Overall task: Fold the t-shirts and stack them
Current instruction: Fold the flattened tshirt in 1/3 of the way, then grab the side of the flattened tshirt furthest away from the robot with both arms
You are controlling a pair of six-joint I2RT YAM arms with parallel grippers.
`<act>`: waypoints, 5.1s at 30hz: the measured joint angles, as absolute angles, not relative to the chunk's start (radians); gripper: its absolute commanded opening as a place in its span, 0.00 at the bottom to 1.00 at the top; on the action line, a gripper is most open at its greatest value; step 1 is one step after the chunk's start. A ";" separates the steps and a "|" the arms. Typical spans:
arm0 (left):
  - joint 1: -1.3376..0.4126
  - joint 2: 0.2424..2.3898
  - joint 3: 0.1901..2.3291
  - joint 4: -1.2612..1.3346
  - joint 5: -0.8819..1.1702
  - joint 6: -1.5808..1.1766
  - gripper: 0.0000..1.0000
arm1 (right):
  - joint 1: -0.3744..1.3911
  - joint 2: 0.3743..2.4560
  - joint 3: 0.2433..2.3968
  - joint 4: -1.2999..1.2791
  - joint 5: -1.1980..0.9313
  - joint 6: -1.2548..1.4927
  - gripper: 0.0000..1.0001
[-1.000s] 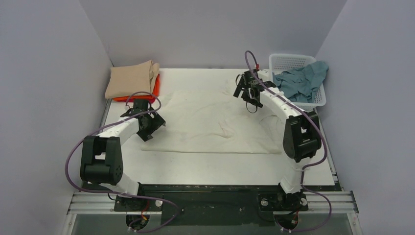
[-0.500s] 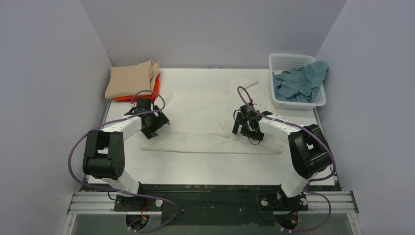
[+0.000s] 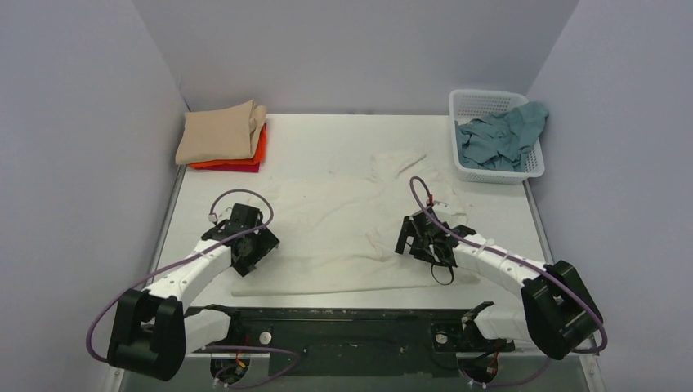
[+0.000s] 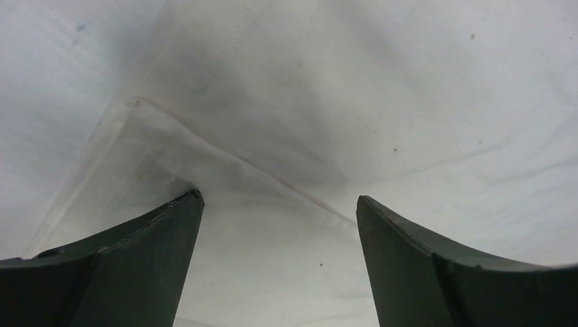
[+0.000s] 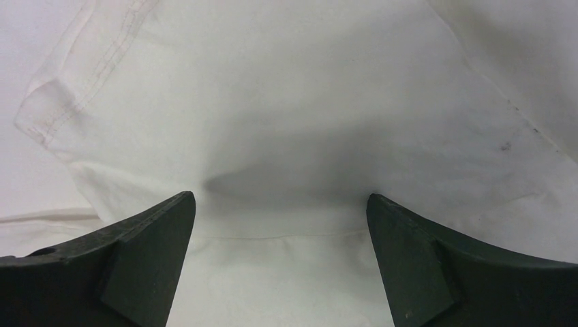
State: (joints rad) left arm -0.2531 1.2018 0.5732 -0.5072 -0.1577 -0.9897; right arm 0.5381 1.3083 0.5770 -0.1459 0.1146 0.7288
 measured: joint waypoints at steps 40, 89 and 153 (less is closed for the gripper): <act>-0.155 1.715 1.346 -0.637 -0.276 -0.740 0.90 | 0.359 1.289 1.073 -0.507 0.349 0.661 1.00; -0.119 2.024 1.428 -0.589 -0.282 -0.591 0.00 | 0.262 2.110 1.733 -0.406 0.238 0.579 0.85; -0.092 1.958 1.357 -0.501 -0.184 -0.624 0.61 | 0.336 1.879 1.525 -0.407 0.114 0.453 0.00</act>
